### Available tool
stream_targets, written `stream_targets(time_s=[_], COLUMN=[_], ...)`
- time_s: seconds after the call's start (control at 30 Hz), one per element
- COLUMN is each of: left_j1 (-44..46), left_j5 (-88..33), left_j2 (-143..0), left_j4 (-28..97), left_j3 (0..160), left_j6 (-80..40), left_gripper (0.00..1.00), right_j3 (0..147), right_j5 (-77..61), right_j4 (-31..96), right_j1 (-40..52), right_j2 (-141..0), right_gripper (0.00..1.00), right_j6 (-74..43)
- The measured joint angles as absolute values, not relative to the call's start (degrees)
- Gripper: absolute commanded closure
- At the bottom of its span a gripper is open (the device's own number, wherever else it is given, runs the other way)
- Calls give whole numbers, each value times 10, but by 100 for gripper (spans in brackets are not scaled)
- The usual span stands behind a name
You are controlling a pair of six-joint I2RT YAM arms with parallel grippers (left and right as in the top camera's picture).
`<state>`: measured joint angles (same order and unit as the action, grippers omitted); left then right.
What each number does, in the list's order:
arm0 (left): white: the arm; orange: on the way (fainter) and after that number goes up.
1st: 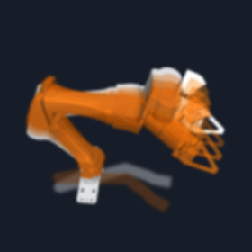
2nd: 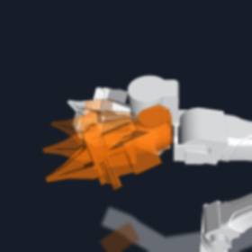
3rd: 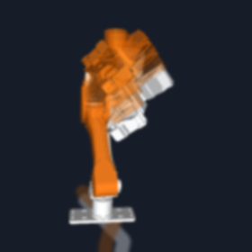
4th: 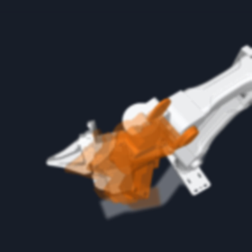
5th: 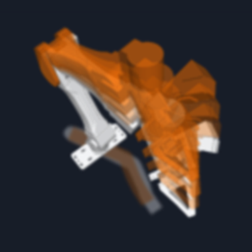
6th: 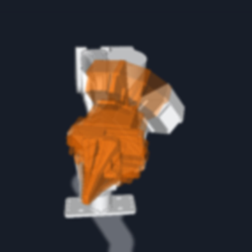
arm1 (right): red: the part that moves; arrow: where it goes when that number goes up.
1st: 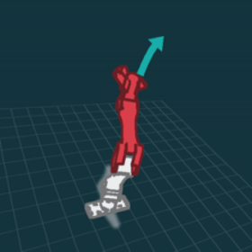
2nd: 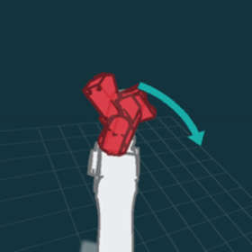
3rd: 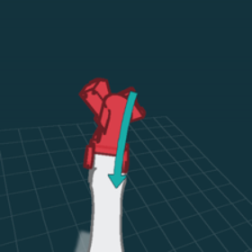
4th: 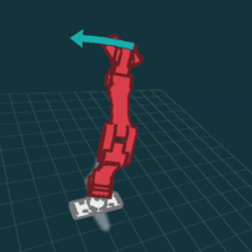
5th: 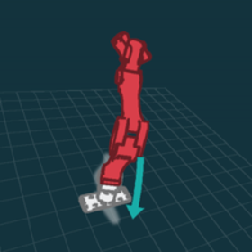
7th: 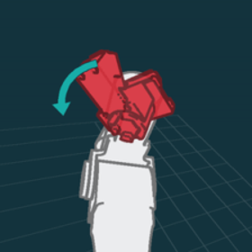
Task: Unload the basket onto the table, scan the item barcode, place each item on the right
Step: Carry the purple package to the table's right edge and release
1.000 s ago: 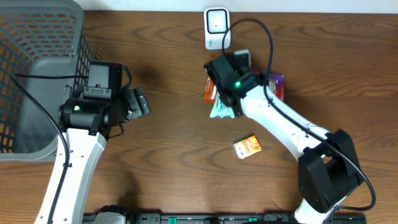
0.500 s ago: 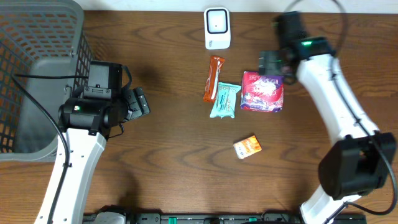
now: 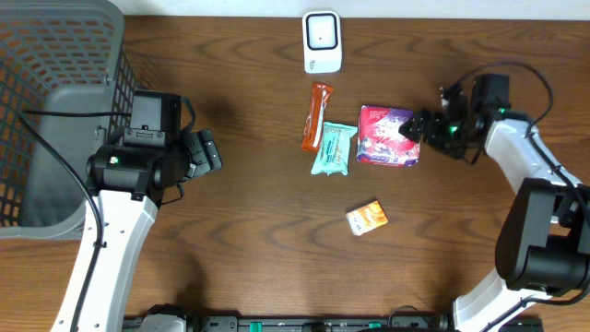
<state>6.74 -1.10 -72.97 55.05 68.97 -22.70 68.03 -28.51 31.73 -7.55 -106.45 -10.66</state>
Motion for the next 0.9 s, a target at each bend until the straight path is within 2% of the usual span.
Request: stream_targets(time_s=[0.07, 0.1, 0.13, 0.27, 0.33, 0.6, 0.9], left_j1=[67, 67, 67, 67, 67, 67, 67], left_j5=[-11, -11, -11, -11, -11, -11, -11], left_j2=[-730, -730, -730, -730, -730, -730, -730], left_j4=[550, 551, 551, 550, 550, 551, 550], left_j3=[690, 690, 690, 690, 690, 690, 690], left_j6=[-227, -227, -227, -227, -227, -227, -227], left_gripper=[11, 11, 11, 11, 11, 11, 11], right_j3=[649, 631, 618, 575, 569, 555, 555], right_j5=[-298, -303, -306, -323, -329, -402, -512], right_j4=[279, 260, 246, 202, 189, 132, -45], right_j1=[-74, -74, -72, -71, -71, -68, -67], right_j2=[-1065, -1065, -1065, -1065, -1065, -1065, -1065], right_gripper=[24, 32, 47, 75, 98, 99, 99], right_j6=[-115, -119, -121, -136, -152, -200, -329])
